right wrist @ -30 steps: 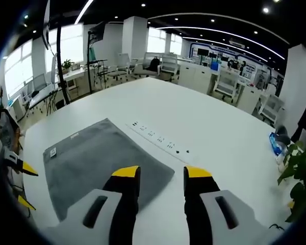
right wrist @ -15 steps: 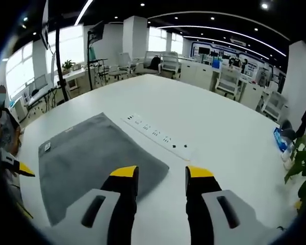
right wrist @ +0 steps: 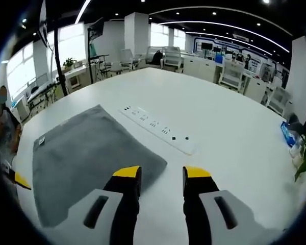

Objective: Fold the towel on the table until its edges align and the towel forms a compact rectangular stack.

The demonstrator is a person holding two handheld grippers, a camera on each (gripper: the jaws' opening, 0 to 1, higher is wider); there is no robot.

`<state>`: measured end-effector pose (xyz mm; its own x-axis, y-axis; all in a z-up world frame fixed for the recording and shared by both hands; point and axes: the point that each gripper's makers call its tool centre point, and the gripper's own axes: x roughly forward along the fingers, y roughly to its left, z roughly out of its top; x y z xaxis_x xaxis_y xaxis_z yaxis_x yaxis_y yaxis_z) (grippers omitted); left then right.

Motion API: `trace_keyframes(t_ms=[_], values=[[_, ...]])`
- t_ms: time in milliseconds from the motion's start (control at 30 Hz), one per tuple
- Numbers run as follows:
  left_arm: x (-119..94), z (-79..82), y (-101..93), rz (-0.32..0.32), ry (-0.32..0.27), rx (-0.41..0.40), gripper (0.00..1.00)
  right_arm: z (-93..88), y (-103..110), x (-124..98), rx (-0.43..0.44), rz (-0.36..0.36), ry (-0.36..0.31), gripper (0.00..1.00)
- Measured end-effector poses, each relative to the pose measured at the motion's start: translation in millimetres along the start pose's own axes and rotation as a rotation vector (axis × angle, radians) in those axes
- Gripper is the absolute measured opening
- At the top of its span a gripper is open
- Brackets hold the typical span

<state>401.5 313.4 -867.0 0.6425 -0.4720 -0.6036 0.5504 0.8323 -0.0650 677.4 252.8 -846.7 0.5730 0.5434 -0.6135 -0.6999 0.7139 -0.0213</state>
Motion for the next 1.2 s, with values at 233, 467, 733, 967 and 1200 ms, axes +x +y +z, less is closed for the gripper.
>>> trace_keyframes(t_ms=[233,467,733,967,1200], values=[[7,-6.5,-17.9,-0.035,0.011,0.023,0.49,-8.4,0,19,-0.027,0.016,0.022,0.30],[18,-19.2,-32.7,-0.065,0.040,0.059,0.42,-19.8,11,34,-0.035,0.029,0.037,0.28],[29,-35.2,-36.6,-0.066,0.077,0.076,0.39,-29.5,14,48,-0.061,0.026,0.063,0.20],[32,-35.8,-33.8,-0.051,0.092,0.123,0.33,-33.7,5,57,-0.012,0.016,0.064,0.24],[37,-35.1,-30.7,-0.036,0.108,0.160,0.24,-35.2,8,64,0.005,0.034,0.071,0.19]])
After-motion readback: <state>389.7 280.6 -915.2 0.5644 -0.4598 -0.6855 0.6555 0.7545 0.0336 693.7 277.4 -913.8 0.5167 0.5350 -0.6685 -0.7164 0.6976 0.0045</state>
